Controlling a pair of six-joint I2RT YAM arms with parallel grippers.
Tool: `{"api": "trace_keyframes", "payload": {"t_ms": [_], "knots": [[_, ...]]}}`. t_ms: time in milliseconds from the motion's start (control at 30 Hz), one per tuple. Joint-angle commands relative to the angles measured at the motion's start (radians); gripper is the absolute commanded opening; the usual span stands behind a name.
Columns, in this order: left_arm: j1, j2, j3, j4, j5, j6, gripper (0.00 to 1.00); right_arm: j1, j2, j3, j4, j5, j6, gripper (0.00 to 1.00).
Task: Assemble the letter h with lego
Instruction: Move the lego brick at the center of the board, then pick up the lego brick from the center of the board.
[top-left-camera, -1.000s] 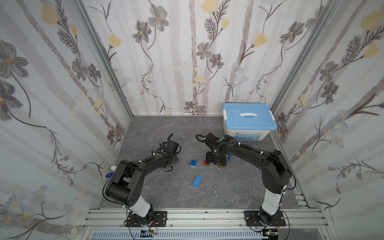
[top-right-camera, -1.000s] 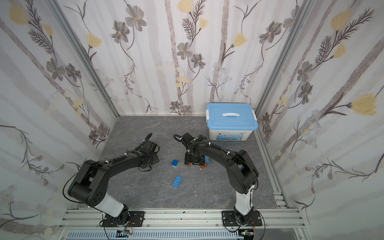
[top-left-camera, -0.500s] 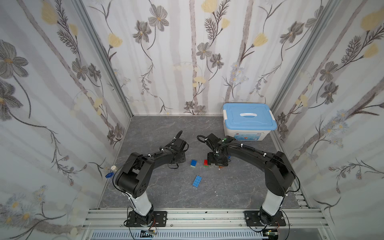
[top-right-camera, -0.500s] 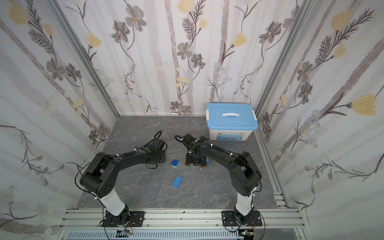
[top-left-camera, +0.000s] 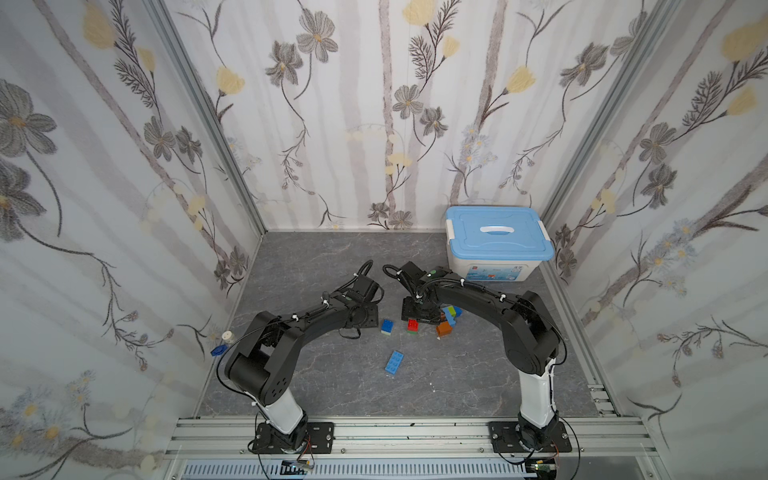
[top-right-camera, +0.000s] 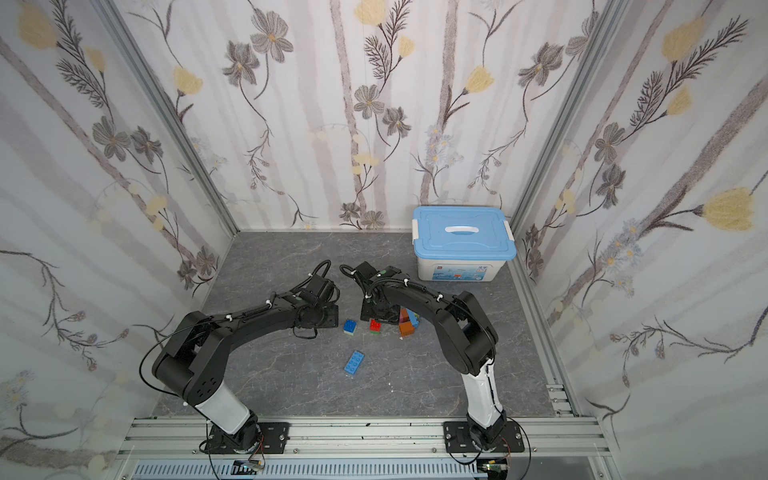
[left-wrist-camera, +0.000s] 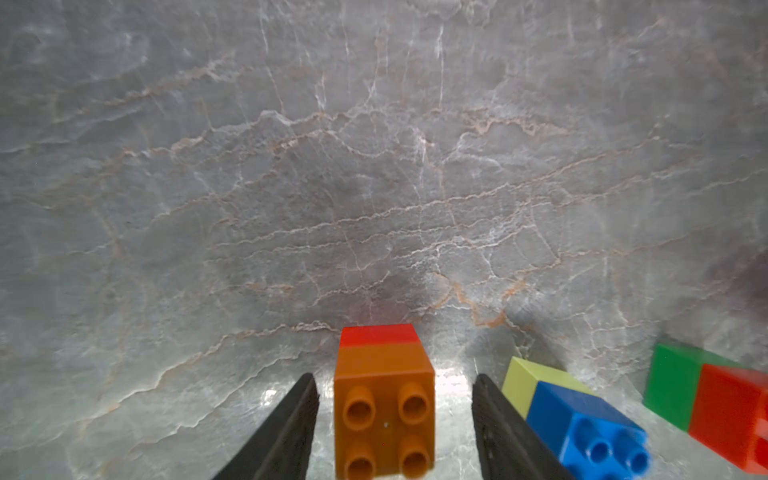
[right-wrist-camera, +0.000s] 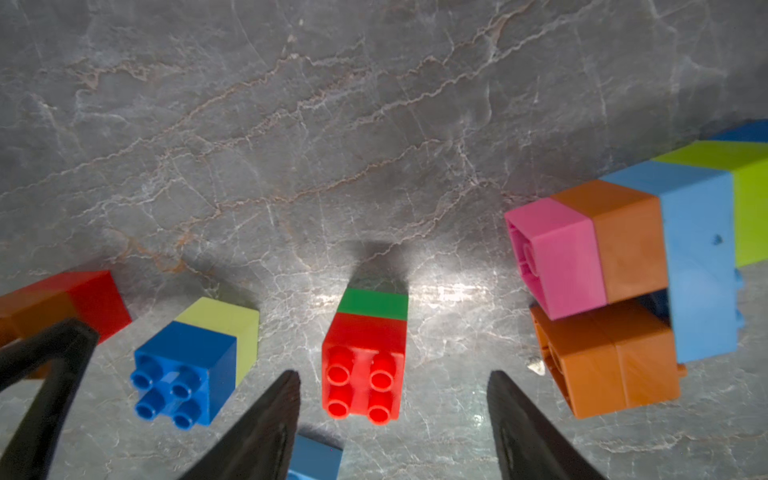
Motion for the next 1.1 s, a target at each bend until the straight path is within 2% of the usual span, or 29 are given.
{"api": "trace_keyframes", "payload": {"t_ms": [0, 67, 200, 333, 433, 600, 733, 933, 1067], "knots": [[0.003, -0.053, -0.016, 0.0, -0.027, -0.011, 0.64, 0.002, 0.02, 0.017, -0.001, 0.007, 0.026, 0.68], [0.002, -0.094, -0.029, 0.002, -0.072, -0.018, 0.66, 0.003, 0.037, 0.018, 0.001, 0.011, 0.033, 0.62], [0.007, -0.172, -0.131, 0.06, -0.235, -0.042, 0.77, 0.013, 0.068, 0.021, 0.011, -0.006, 0.042, 0.5], [0.05, -0.248, -0.267, 0.166, -0.271, -0.082, 0.83, 0.033, 0.085, 0.017, 0.014, 0.011, 0.05, 0.4], [0.058, -0.36, -0.374, 0.263, -0.324, -0.1, 0.88, 0.037, 0.092, 0.017, 0.008, 0.022, 0.052, 0.28], [0.084, -0.578, -0.489, 0.309, -0.441, -0.107, 0.96, 0.059, 0.057, 0.017, -0.021, 0.036, 0.025, 0.26], [0.132, -0.669, -0.553, 0.339, -0.447, -0.133, 0.97, 0.112, -0.005, 0.016, -0.062, 0.039, -0.069, 0.27], [0.175, -0.639, -0.554, 0.32, -0.436, -0.193, 1.0, 0.276, -0.08, 0.012, -0.106, 0.04, -0.324, 0.28], [0.19, -0.596, -0.543, 0.31, -0.414, -0.223, 1.0, 0.337, -0.091, -0.032, -0.106, -0.041, -0.472, 0.29]]}}
